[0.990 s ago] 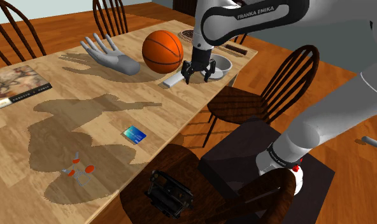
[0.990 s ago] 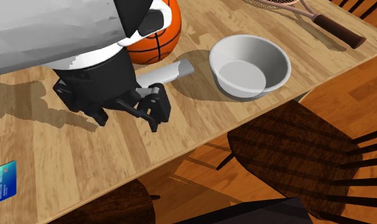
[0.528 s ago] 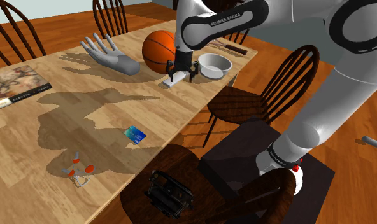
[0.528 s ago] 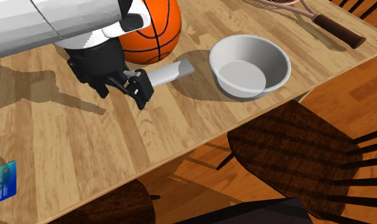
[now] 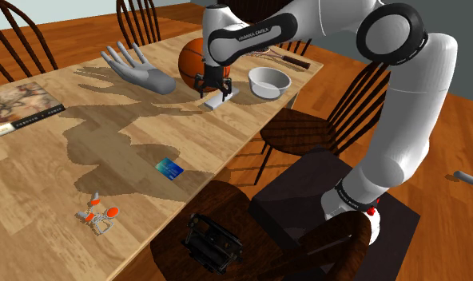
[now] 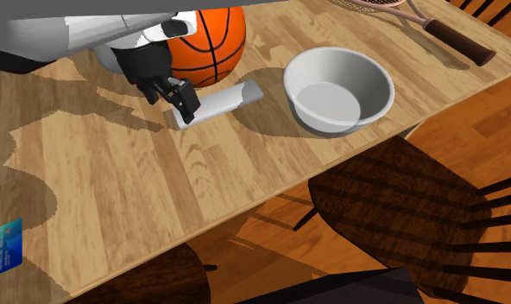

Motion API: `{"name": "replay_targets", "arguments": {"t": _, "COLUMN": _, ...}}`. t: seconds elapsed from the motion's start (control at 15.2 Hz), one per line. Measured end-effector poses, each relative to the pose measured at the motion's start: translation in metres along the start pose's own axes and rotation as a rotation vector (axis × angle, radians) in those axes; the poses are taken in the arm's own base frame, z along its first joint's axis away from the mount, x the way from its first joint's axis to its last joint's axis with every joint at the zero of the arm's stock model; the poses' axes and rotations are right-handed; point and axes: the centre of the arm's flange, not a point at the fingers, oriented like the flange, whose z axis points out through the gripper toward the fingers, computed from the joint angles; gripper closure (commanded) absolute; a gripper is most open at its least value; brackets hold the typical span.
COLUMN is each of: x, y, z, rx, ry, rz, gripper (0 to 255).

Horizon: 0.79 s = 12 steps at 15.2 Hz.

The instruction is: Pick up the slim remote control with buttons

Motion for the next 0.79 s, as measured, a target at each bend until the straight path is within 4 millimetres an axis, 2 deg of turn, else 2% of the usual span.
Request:
{"name": "replay_targets", "arguments": {"t": 0.2, "x": 0.011, "y": -0.007, "z": 0.014, "rx": -0.001, "ry": 0.005, "rz": 0.033, "gripper": 0}}
{"name": "replay_targets", "arguments": {"t": 0.59, "x": 0.013, "y": -0.010, "z": 0.044, "rx": -0.001, "ry": 0.006, "rz": 0.038, "gripper": 0}}
{"name": "replay_targets", "arguments": {"t": 0.66, "x": 0.013, "y": -0.010, "z": 0.046, "rx": -0.001, "ry": 0.006, "rz": 0.038, "gripper": 255}}
{"name": "replay_targets", "arguments": {"t": 0.79, "x": 0.013, "y": -0.010, "z": 0.047, "rx": 0.000, "ry": 0.006, "rz": 0.038, "gripper": 255}}
